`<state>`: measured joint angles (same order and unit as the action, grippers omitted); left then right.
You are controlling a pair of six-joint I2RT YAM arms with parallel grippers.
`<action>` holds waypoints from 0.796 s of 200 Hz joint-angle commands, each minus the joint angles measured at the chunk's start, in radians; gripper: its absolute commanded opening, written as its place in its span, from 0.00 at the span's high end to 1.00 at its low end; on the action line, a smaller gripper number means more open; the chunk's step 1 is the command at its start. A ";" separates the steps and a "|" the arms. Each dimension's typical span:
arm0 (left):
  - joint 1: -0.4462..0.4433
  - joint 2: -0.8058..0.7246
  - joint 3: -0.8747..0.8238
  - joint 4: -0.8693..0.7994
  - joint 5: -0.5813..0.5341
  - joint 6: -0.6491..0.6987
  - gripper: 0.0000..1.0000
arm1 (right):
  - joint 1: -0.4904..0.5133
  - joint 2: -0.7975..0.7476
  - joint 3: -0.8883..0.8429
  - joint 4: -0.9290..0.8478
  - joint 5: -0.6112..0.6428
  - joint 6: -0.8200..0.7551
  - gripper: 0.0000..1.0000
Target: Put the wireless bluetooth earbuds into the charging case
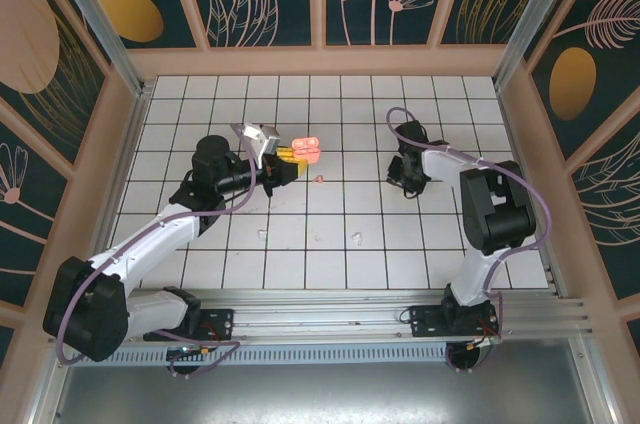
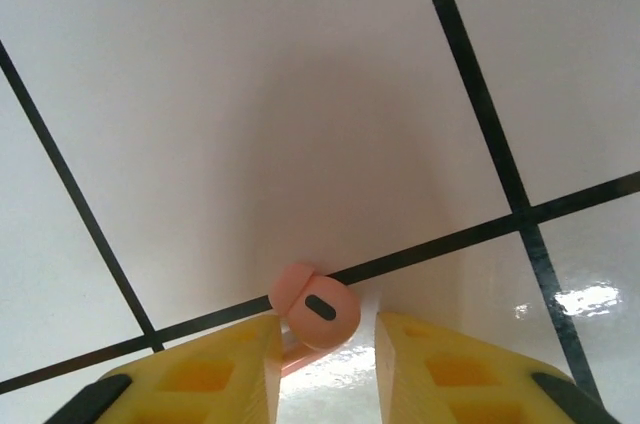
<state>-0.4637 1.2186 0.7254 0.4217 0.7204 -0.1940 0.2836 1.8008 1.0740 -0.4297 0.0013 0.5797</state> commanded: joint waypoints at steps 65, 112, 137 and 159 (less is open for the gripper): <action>-0.004 -0.025 -0.021 0.015 -0.025 -0.012 0.99 | 0.076 0.003 -0.022 -0.056 0.057 -0.133 0.90; -0.004 -0.024 -0.017 0.022 -0.027 -0.024 0.98 | 0.137 -0.049 -0.064 -0.079 -0.002 -0.242 0.95; -0.004 -0.022 -0.024 0.032 -0.028 -0.036 0.98 | 0.162 -0.084 -0.109 -0.079 -0.059 -0.300 0.93; -0.004 -0.025 -0.034 0.042 -0.028 -0.043 0.98 | 0.166 -0.095 -0.123 -0.090 -0.061 -0.311 0.88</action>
<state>-0.4637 1.2125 0.7116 0.4225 0.6964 -0.2157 0.4381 1.7248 0.9886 -0.4385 -0.0021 0.3252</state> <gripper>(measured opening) 0.185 0.111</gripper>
